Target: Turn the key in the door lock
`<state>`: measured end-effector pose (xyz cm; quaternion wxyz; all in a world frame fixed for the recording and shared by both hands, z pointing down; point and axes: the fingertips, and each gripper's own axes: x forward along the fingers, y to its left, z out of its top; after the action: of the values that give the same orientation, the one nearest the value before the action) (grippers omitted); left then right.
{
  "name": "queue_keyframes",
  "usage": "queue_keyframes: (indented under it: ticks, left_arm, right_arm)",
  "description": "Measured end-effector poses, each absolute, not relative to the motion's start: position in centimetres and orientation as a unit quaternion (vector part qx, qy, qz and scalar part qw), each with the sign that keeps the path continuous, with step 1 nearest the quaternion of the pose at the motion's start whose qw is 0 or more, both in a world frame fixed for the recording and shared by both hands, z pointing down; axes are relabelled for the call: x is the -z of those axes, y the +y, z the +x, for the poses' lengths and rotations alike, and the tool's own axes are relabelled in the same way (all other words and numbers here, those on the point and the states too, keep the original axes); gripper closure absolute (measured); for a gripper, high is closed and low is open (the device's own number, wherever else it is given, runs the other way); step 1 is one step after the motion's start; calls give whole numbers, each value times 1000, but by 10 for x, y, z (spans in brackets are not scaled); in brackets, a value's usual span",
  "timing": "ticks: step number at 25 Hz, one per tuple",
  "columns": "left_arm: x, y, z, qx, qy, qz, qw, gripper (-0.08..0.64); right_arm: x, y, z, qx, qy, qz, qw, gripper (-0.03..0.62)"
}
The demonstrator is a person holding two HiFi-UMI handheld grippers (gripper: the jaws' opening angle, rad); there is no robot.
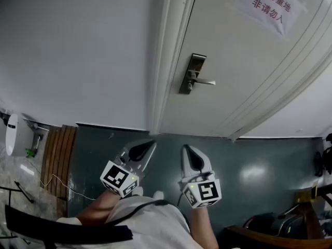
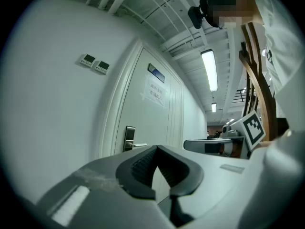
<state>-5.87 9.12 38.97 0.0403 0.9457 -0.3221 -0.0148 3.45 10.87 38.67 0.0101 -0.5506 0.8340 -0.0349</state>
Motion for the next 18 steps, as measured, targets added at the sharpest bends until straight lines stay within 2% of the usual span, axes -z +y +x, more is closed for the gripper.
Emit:
queue_keyframes:
  ticks: [18]
  left_arm:
    - [-403,101,-43,5,-353,935,46,555]
  right_arm:
    - [-397,122,67,49,841,-538,22,583]
